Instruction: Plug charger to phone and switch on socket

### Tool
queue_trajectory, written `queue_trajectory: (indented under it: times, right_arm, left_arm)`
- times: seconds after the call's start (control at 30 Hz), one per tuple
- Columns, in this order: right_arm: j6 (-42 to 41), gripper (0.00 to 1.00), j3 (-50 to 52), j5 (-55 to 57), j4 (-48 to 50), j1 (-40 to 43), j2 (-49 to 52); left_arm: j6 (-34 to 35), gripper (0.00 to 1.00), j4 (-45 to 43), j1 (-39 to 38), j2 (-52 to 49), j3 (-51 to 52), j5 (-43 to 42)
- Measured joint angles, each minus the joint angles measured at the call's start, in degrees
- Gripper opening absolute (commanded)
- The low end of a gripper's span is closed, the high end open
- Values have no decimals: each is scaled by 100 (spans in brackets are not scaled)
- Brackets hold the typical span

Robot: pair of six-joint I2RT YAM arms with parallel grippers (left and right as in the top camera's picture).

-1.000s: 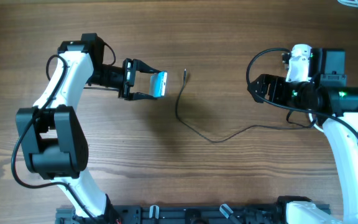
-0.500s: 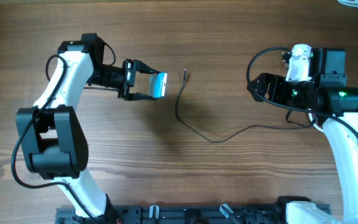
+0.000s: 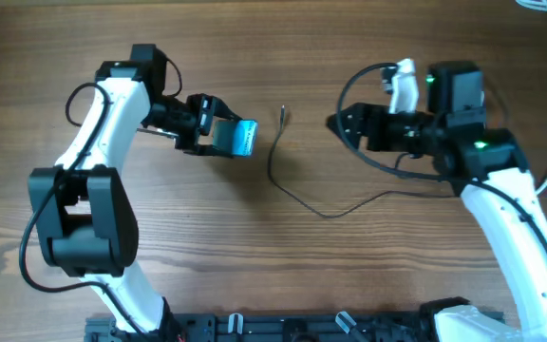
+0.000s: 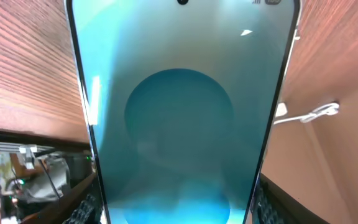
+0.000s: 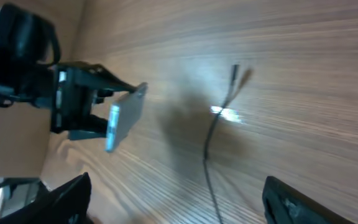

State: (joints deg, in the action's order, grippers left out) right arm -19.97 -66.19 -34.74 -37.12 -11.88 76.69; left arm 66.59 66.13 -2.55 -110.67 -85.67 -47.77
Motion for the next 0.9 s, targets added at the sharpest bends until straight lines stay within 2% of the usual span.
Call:
queue_trajectory:
  times: [0.13, 0.33, 0.47, 0.6, 0.73, 0.9]
  right_arm:
    - [-350, 74, 0, 33, 306, -542, 380]
    - [-879, 65, 0, 127, 831, -1217, 997]
    - [-1191, 52, 0, 354, 968, -1480, 1259]
    - [-1502, 49, 0, 636, 1213, -1648, 1357]
    - [-1784, 40, -2, 693, 1366, -1773, 1635]
    - [-2052, 34, -2, 684, 1602, -1794, 2002]
  left_arm:
    - [199, 4, -168, -332, 144, -55, 212]
    - [634, 4, -446, -811, 151, -57, 761]
    - [1064, 4, -540, -1054, 151, -57, 1034]
    - [1283, 4, -555, -1058, 151, -57, 1113]
    - [1331, 4, -555, -1058, 151, -57, 1113]
    - [1349, 4, -557, -1058, 151, -57, 1113]
